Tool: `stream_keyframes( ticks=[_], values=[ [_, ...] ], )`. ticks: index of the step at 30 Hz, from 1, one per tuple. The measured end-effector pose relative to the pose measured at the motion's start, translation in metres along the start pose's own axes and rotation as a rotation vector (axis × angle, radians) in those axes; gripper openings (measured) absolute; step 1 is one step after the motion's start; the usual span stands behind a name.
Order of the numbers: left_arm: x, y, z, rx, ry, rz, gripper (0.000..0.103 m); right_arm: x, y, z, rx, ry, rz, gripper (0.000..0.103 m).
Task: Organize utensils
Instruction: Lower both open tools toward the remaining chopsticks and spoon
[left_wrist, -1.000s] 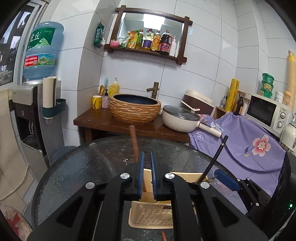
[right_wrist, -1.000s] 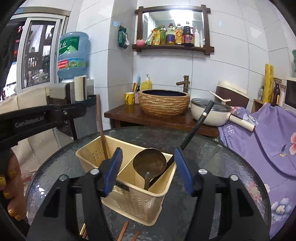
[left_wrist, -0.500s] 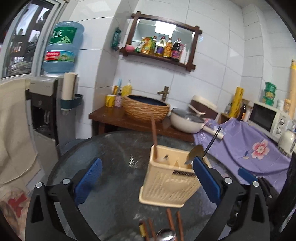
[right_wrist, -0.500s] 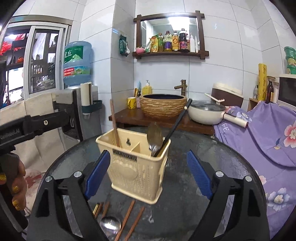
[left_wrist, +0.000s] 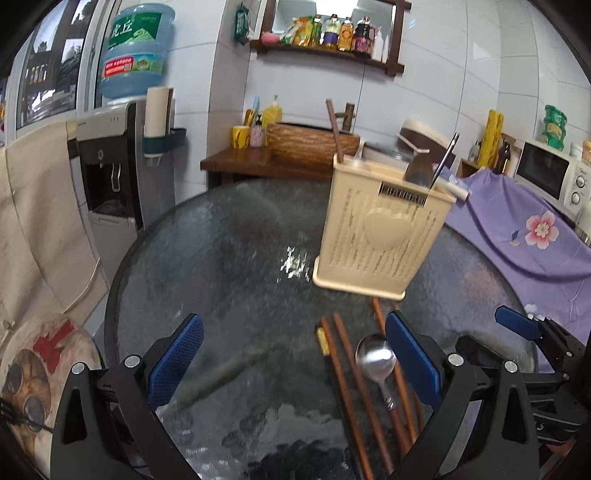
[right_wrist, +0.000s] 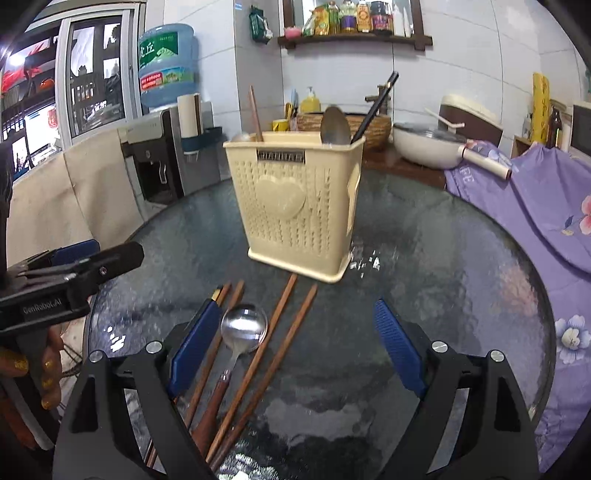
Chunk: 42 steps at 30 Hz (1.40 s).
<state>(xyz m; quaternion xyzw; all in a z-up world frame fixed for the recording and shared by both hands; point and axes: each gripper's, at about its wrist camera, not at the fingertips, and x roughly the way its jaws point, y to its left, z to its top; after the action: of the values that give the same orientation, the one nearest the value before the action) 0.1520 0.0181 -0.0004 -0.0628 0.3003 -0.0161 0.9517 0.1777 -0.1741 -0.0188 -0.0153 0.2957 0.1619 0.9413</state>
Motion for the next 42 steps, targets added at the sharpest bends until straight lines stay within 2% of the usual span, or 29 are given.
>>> stream_keyframes(
  ticks=[6, 14, 17, 19, 21, 23, 29, 31, 35, 38, 42],
  values=[
    [0.012, 0.003, -0.026, 0.001, 0.072, 0.024, 0.097, 0.006, 0.002, -0.019, 0.003, 0.056, 0.011, 0.085],
    [0.012, 0.006, -0.045, 0.008, 0.115, 0.042, 0.096, 0.014, 0.014, -0.036, -0.023, 0.124, 0.001, 0.085],
    [0.015, 0.008, -0.05, 0.002, 0.141, 0.027, 0.091, 0.018, 0.016, -0.042, -0.025, 0.15, -0.003, 0.085],
    [0.018, 0.009, -0.053, -0.007, 0.162, 0.02, 0.082, 0.021, 0.017, -0.046, -0.026, 0.166, -0.008, 0.084],
    [0.021, 0.009, -0.055, -0.013, 0.179, 0.011, 0.076, 0.025, 0.019, -0.048, -0.028, 0.184, -0.01, 0.082],
    [0.023, 0.006, -0.057, -0.004, 0.19, 0.0, 0.072, 0.03, 0.02, -0.05, -0.033, 0.203, -0.03, 0.071],
    [0.029, -0.004, -0.058, 0.02, 0.215, -0.032, 0.061, 0.04, 0.012, -0.049, 0.006, 0.25, -0.042, 0.059],
    [0.032, -0.008, -0.058, 0.026, 0.224, -0.041, 0.056, 0.045, 0.011, -0.046, 0.014, 0.265, -0.044, 0.056],
    [0.037, -0.016, -0.057, 0.037, 0.237, -0.06, 0.056, 0.054, 0.01, -0.039, 0.042, 0.289, -0.028, 0.054],
    [0.04, -0.021, -0.058, 0.06, 0.243, -0.056, 0.053, 0.06, 0.013, -0.037, 0.031, 0.3, -0.05, 0.05],
    [0.041, -0.022, -0.059, 0.06, 0.249, -0.056, 0.051, 0.061, 0.016, -0.038, 0.006, 0.307, -0.063, 0.049]
  ],
)
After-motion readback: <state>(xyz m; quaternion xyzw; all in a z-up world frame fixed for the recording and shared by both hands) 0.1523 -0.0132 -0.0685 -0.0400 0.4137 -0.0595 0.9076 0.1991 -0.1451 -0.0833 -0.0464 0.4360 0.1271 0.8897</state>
